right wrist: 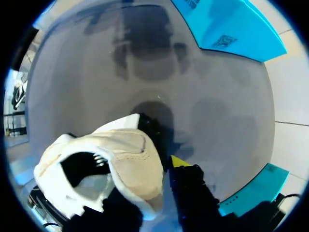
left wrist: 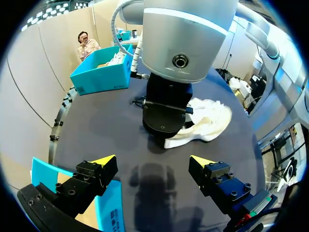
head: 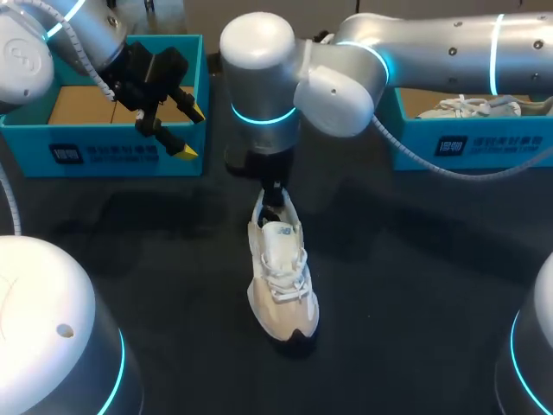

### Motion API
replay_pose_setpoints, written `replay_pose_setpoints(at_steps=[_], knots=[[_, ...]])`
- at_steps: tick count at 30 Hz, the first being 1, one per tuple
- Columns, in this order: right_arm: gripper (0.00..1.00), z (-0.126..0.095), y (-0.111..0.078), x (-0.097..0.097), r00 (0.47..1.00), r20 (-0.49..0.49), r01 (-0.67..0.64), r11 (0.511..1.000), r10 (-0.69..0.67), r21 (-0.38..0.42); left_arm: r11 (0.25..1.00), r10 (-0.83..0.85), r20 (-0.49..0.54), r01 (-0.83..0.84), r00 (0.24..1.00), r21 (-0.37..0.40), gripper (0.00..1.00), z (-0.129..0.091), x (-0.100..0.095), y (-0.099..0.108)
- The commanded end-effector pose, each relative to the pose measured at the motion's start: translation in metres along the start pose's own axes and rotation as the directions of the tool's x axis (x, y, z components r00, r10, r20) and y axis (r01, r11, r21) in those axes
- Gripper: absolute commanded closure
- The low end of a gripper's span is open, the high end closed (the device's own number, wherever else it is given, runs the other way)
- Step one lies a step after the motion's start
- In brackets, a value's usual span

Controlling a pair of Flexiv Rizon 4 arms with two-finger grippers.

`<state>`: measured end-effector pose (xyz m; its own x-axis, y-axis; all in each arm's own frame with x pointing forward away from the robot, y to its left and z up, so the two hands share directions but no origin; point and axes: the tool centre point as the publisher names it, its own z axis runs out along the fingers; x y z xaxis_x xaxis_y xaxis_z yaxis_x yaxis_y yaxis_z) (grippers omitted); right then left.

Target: Take the shoe out of the shoebox, open the shoe tongue, remove and reinsert the insole, then place the shoe into the shoebox

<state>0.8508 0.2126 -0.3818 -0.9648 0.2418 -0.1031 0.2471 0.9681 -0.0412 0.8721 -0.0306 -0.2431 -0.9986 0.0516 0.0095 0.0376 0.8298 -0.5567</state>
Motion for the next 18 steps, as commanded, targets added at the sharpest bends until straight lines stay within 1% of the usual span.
replay_pose_setpoints(at_steps=[1, 5, 12, 13, 14, 15, 18], knots=[[1.00, -0.016, -0.003, 0.004, 1.000, 0.011, -0.005, 1.000, 0.005, -0.004, 1.000, -0.001, -0.002, 0.001, 1.000, -0.003, 0.00, 0.000, 0.000, 0.000], [1.00, -0.037, -0.012, 0.011, 1.000, 0.021, -0.021, 1.000, 0.020, 0.016, 1.000, -0.001, -0.002, 0.001, 1.000, -0.003, 0.00, 0.000, 0.000, 0.000], [1.00, -0.039, -0.013, 0.011, 1.000, 0.021, -0.021, 1.000, 0.020, 0.015, 1.000, -0.001, -0.002, 0.001, 1.000, -0.003, 0.00, 0.000, 0.000, 0.000], [1.00, -0.068, -0.026, 0.016, 0.998, 0.029, -0.057, 0.997, 0.056, 0.044, 1.000, -0.001, -0.002, 0.001, 1.000, -0.003, 0.00, 0.000, 0.000, 0.000], [1.00, -0.101, -0.040, 0.021, 0.997, 0.038, -0.066, 0.997, 0.064, 0.039, 1.000, -0.001, -0.002, 0.001, 1.000, -0.003, 0.00, 0.000, 0.000, 0.000], [1.00, -0.112, -0.045, 0.023, 0.997, 0.039, -0.068, 0.997, 0.067, 0.038, 1.000, -0.001, -0.002, 0.001, 1.000, -0.003, 0.00, 0.000, 0.000, 0.000], [1.00, -0.138, -0.055, 0.023, 0.995, 0.057, -0.082, 0.996, 0.079, 0.044, 1.000, -0.001, -0.002, 0.001, 1.000, -0.003, 0.00, 0.000, 0.000, 0.000]])
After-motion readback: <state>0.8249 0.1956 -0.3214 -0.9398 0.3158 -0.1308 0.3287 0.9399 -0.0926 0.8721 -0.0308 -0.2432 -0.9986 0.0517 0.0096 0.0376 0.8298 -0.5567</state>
